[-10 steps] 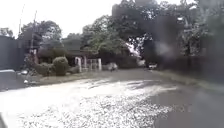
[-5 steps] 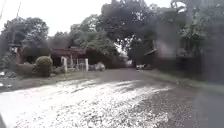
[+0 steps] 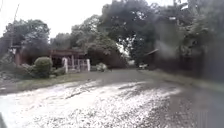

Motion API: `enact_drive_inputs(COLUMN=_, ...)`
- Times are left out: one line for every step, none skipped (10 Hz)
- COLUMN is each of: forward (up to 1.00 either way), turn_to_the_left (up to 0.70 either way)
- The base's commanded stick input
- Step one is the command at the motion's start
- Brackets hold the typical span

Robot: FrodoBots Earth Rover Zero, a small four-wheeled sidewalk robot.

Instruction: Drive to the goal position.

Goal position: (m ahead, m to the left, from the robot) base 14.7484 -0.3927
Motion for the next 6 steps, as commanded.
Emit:
enact_drive_inputs(forward=0.7, turn_to_the_left=0.0)
enact_drive_inputs(forward=0.7, turn_to_the_left=0.0)
enact_drive_inputs(forward=0.7, turn_to_the_left=0.0)
enact_drive_inputs(forward=0.7, turn_to_the_left=0.0)
enact_drive_inputs(forward=0.7, turn_to_the_left=0.0)
enact_drive_inputs(forward=0.7, turn_to_the_left=0.0)
